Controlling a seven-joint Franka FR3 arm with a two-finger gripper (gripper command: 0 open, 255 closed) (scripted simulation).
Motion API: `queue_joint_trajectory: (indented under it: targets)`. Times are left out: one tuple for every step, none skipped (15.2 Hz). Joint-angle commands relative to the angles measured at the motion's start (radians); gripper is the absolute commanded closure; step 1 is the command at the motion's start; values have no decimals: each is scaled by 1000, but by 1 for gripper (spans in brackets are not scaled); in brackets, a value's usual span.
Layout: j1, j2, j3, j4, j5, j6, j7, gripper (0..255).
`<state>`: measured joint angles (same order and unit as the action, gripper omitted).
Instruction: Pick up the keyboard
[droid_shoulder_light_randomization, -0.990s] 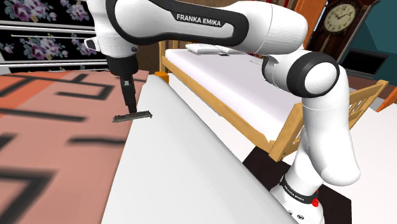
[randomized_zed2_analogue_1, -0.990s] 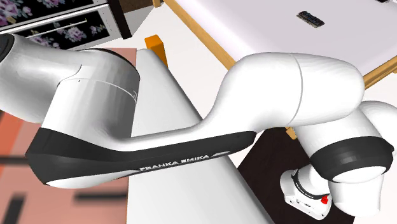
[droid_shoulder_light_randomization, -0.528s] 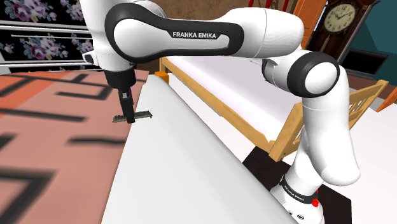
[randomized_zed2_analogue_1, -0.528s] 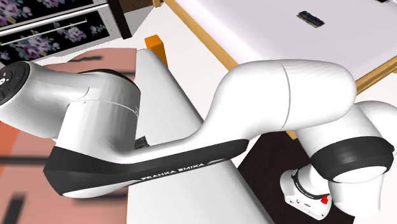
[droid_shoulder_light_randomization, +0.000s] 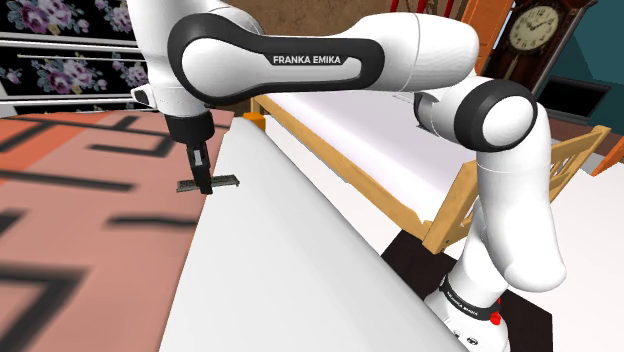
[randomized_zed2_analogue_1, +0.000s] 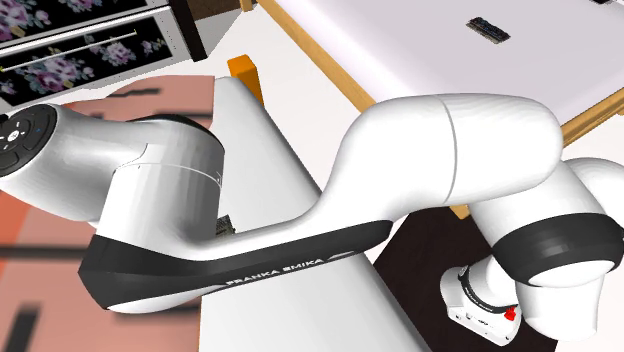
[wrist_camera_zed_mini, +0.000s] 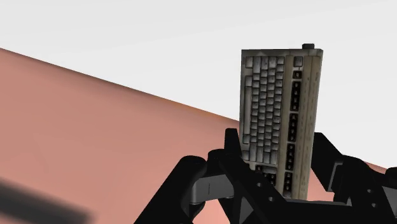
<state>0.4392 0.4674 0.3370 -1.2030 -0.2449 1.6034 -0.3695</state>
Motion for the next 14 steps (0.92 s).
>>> queue_joint_trajectory:
  targets:
    - [-1, 1, -1, -4, -1, 0, 0, 255]
    - [-2, 0, -1, -5, 0, 1, 0, 255]
    - [-1, 2, -1, -5, -1, 2, 0, 255]
    - [1, 7, -1, 7, -2, -5, 0, 255]
    - [4, 10, -1, 25, -3, -21, -1, 255]
    - [7, 13, -2, 45, -4, -36, -3, 255]
    - [10, 18, -2, 65, -5, -52, -5, 255]
    - [13, 22, -2, 86, -6, -68, -6, 255]
    - [16, 28, -2, 108, -8, -85, -8, 255]
    - [20, 33, -3, 132, -9, -102, -10, 255]
    - [24, 40, -3, 156, -11, -120, -12, 255]
    - [29, 47, -4, 181, -13, -138, -14, 255]
    - [33, 55, -4, 209, -16, -157, -16, 255]
    - [39, 65, -5, 238, -19, -176, -19, 255]
